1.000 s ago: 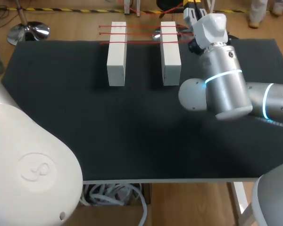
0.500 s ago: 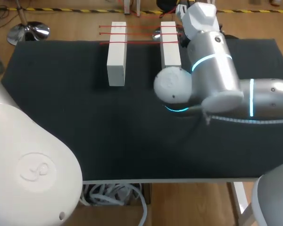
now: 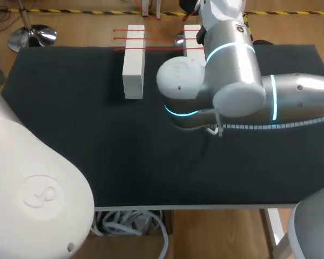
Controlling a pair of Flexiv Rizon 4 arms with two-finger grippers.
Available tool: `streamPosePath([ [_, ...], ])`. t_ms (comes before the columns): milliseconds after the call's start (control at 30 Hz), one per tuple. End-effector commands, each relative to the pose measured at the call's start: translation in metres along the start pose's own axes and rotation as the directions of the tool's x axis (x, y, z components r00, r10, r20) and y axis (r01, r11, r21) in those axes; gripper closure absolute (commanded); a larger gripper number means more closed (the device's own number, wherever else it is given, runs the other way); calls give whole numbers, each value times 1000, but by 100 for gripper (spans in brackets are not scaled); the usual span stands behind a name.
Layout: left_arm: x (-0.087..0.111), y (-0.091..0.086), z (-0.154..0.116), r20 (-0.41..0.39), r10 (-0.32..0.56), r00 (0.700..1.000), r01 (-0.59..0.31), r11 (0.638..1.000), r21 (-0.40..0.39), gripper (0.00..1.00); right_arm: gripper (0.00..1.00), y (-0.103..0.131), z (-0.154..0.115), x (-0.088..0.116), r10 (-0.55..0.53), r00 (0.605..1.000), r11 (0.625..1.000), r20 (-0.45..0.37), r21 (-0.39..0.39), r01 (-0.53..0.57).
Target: Grab the tape and strap the tape.
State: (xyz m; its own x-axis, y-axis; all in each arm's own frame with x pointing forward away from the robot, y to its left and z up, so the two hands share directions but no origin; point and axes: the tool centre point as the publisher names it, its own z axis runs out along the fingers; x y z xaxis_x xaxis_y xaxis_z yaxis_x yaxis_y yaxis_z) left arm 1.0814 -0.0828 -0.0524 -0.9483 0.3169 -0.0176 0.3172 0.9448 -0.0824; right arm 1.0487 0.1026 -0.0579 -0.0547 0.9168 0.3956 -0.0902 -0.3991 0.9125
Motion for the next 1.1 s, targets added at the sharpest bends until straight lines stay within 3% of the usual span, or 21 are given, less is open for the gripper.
streamPosePath([
  [33,0,-1,-2,-4,-1,1000,1,1000,-4,100,100,3,-1,4,-2,998,1000,62,16,1],
  [133,0,-1,-2,-4,-1,1000,1,1000,-4,100,100,3,-1,4,-2,998,1000,62,16,1],
  [167,0,-1,-2,-4,-1,1000,1,1000,-4,100,100,7,1,5,-54,998,998,36,21,53],
  [300,0,-1,-2,-4,-1,1000,1,1000,-4,100,100,18,4,9,-248,968,956,39,171,238],
  [400,0,-1,-2,-4,-1,1000,1,1000,-4,100,100,21,3,9,-330,943,916,37,252,311],
  [500,0,-1,-2,-4,-1,1000,1,1000,-4,100,100,21,1,3,-432,902,850,23,343,399],
  [700,0,-1,-2,-4,-1,1000,1,1000,-4,100,100,23,1,1,-620,782,707,-61,388,591],
  [767,0,-1,-2,-4,-1,1000,1,1000,-4,100,100,25,2,2,-714,690,610,-118,379,696],
  [867,0,-1,-2,-4,-1,1000,1,1000,-4,100,100,26,3,3,-779,603,512,-171,381,770],
  [1100,0,-1,-2,-4,-1,1000,1,1000,-4,100,100,24,2,5,-902,276,155,-331,348,925],
])
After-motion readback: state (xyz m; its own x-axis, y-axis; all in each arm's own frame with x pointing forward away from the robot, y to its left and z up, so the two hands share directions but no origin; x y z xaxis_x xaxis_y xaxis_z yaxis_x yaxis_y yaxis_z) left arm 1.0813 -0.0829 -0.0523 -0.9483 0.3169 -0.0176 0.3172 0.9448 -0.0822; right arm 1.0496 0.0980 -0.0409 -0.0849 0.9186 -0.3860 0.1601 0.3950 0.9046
